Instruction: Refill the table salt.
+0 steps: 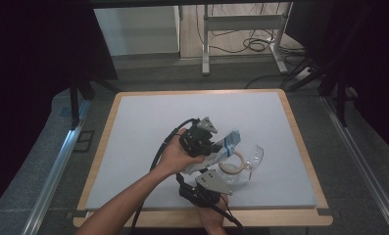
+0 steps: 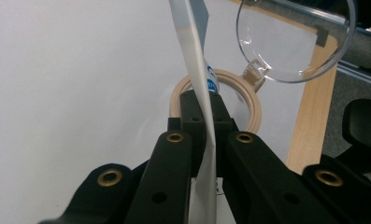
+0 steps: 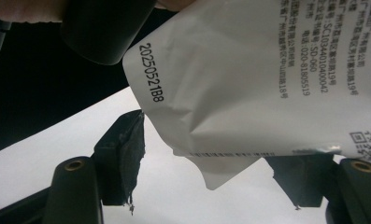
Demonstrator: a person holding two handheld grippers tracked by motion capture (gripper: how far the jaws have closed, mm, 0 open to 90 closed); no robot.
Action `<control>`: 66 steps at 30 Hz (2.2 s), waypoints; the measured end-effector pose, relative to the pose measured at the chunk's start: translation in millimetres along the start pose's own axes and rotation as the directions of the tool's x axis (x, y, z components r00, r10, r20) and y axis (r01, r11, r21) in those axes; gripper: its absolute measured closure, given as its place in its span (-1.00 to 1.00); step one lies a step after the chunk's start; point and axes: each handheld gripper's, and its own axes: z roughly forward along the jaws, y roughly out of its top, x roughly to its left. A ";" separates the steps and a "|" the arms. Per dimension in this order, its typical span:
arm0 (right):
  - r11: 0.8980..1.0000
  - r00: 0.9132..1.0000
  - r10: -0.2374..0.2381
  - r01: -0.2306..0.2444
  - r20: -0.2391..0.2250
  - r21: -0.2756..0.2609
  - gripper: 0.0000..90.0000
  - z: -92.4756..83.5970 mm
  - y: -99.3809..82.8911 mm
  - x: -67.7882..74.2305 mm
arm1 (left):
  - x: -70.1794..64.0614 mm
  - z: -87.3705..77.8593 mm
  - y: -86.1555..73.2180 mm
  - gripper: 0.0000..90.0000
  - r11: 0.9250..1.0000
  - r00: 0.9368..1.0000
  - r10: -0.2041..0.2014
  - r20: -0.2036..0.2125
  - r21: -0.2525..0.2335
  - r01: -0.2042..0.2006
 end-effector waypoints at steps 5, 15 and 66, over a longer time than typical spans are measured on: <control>1.000 1.000 0.016 -0.016 0.007 -0.011 -0.29 0.8 0.9 1.4 | -1.1 0.0 2.9 0.99 1.000 1.000 0.013 -0.004 0.018 -0.013; 0.998 0.998 0.054 -0.054 0.014 -0.041 -0.29 0.3 3.0 1.4 | -5.9 0.4 11.0 0.99 0.998 0.999 0.044 -0.019 0.050 -0.043; 0.998 0.999 0.032 -0.030 0.044 -0.047 -0.24 0.3 6.5 4.4 | -14.9 8.8 28.8 0.99 0.974 0.991 0.124 -0.057 0.198 -0.110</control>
